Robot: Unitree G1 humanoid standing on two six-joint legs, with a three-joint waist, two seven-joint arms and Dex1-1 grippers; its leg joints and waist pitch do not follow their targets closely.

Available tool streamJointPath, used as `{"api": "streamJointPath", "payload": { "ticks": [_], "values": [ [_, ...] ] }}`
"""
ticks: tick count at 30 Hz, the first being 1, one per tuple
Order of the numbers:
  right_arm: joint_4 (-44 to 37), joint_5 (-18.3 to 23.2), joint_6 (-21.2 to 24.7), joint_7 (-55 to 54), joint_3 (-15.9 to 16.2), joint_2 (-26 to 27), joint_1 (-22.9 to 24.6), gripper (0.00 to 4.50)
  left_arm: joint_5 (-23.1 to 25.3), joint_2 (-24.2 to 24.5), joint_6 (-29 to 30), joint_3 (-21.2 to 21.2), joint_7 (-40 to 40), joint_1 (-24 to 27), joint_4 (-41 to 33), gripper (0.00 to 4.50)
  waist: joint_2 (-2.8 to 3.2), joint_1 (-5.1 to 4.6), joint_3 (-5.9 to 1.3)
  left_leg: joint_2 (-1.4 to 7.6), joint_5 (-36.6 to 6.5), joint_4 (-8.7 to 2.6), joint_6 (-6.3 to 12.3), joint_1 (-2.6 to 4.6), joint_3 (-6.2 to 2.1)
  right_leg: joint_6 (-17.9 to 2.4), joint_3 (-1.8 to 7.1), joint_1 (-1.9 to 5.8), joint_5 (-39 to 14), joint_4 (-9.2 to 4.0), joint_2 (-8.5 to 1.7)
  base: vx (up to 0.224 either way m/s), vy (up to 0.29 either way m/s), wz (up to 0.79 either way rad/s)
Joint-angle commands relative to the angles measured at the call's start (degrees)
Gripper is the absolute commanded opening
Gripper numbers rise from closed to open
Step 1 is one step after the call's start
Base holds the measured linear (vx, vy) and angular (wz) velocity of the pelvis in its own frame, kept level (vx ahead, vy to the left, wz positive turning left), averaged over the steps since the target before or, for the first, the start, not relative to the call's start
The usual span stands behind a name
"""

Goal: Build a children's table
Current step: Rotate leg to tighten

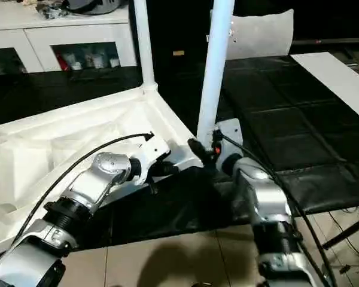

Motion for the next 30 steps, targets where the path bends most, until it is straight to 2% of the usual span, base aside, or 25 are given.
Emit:
{"api": "streamJointPath", "payload": {
  "ticks": [1, 3, 5, 7, 9, 12, 14, 15, 20, 26, 30],
  "values": [
    [-1.20, 1.90, -1.62, 5.32, 0.40, -1.89, 0.80, 3.58, -0.11, 1.46, -4.29, -1.20, -3.00, -0.17, 0.17, 0.00, -0.86, 0.33, -3.92, 3.38, 1.64, -3.38, 8.40, -0.42, -1.31, -4.20, 4.33, 4.15, -13.24, -4.24, -6.19, 0.000, 0.000, 0.00],
    [-1.49, 2.51, -3.12, 10.73, 0.49, -5.58, 1.51, 3.87, 0.10, 3.64, -6.63, -2.26, -6.85, 0.27, -0.02, 0.00, -0.89, 0.72, -4.04, 3.41, 1.69, -3.38, 8.65, -0.45, -1.44, -3.91, 4.29, 4.26, -13.11, -4.09, -6.17, 0.000, 0.000, 0.00],
    [-1.83, 2.75, -4.53, 16.19, 1.18, -9.01, 2.11, 3.96, -0.23, 5.51, -8.84, -3.03, -10.73, 0.62, -0.17, 0.00, -0.87, 0.78, -4.01, 3.50, 1.64, -3.30, 9.02, -0.45, -1.43, -4.23, 4.26, 4.16, -12.27, -4.00, -6.14, 0.000, 0.000, 0.00],
    [-2.39, 3.64, -5.99, 23.94, 2.31, -13.02, 2.61, 3.96, -0.84, 7.63, -12.23, -4.02, -15.61, 0.70, -0.25, 0.00, -0.85, 0.93, -3.90, 3.45, 1.02, -3.33, 9.21, -0.42, -1.34, -4.17, 4.24, 4.10, -13.08, -4.08, -6.09, 0.000, 0.000, 0.00],
    [-2.39, 3.77, -6.29, 25.87, 2.72, -14.01, 2.63, 3.96, -1.02, 8.14, -12.84, -4.30, -17.01, 0.66, -0.29, 0.00, -0.77, 1.35, -3.91, 3.57, 0.94, -3.37, 8.92, -0.35, -1.32, -4.22, 4.18, 4.04, -13.99, -4.08, -6.05, 0.000, 0.000, 0.00],
    [-2.84, 5.23, -6.83, 34.38, 4.67, -17.43, 2.63, 3.96, -1.22, 10.14, -16.19, -5.81, -22.23, 0.21, 0.19, 0.00, -0.61, 2.04, -4.04, 3.73, 0.91, -3.27, 9.33, -0.17, -1.26, -4.56, 4.11, 3.93, -13.62, -4.00, -5.92, 0.000, 0.000, 0.00],
    [-2.86, 6.24, -7.28, 39.47, 5.84, -19.01, 2.50, 3.70, -1.54, 11.32, -18.13, -6.85, -25.95, 0.01, 0.21, 0.00, -0.73, 2.51, -4.08, 4.06, 1.25, -3.24, 9.69, -0.18, -1.28, -5.17, 4.27, 3.91, -12.35, -3.70, -6.09, 0.000, 0.000, 0.00],
    [-1.99, 6.17, -8.21, 42.69, 7.08, -19.86, 2.05, 3.62, -1.32, 12.15, -19.63, -7.78, -27.91, -0.34, 0.36, 0.00, -1.02, 2.88, -4.09, 4.24, 1.37, -3.25, 9.76, -0.16, -1.30, -5.66, 4.28, 3.78, -11.72, -3.48, -6.20, 0.000, 0.000, 0.00],
    [-1.99, 7.61, -8.08, 48.38, 8.90, -20.70, 1.81, 3.38, -0.93, 13.83, -22.15, -9.46, -32.15, -0.31, -0.01, 0.00, -1.11, 3.58, -3.91, 4.09, 0.62, -3.45, 8.60, -0.12, -1.21, -4.67, 4.27, 3.80, -15.12, -3.87, -6.22, 0.000, 0.000, 0.00],
    [-2.71, 9.74, -6.60, 53.36, 10.23, -20.80, 1.89, 2.94, -1.17, 14.47, -23.56, -10.27, -35.25, 0.03, -0.59, 0.00, -1.06, 3.87, -4.08, 4.16, 0.97, -3.43, 8.19, -0.09, -1.24, -4.51, 4.27, 3.78, -14.68, -3.80, -6.25, 0.000, 0.000, 0.00],
    [4.41, 8.39, -9.21, 56.20, 11.90, -18.63, -0.44, 2.80, -1.59, 13.96, -24.31, -10.53, -35.92, -0.07, -0.10, 0.00, -1.00, 3.94, -4.14, 3.96, 0.87, -3.37, 7.73, -0.20, -1.13, -4.90, 4.13, 3.75, -15.14, -3.84, -6.26, 0.000, 0.000, 0.00]
  ]
}}
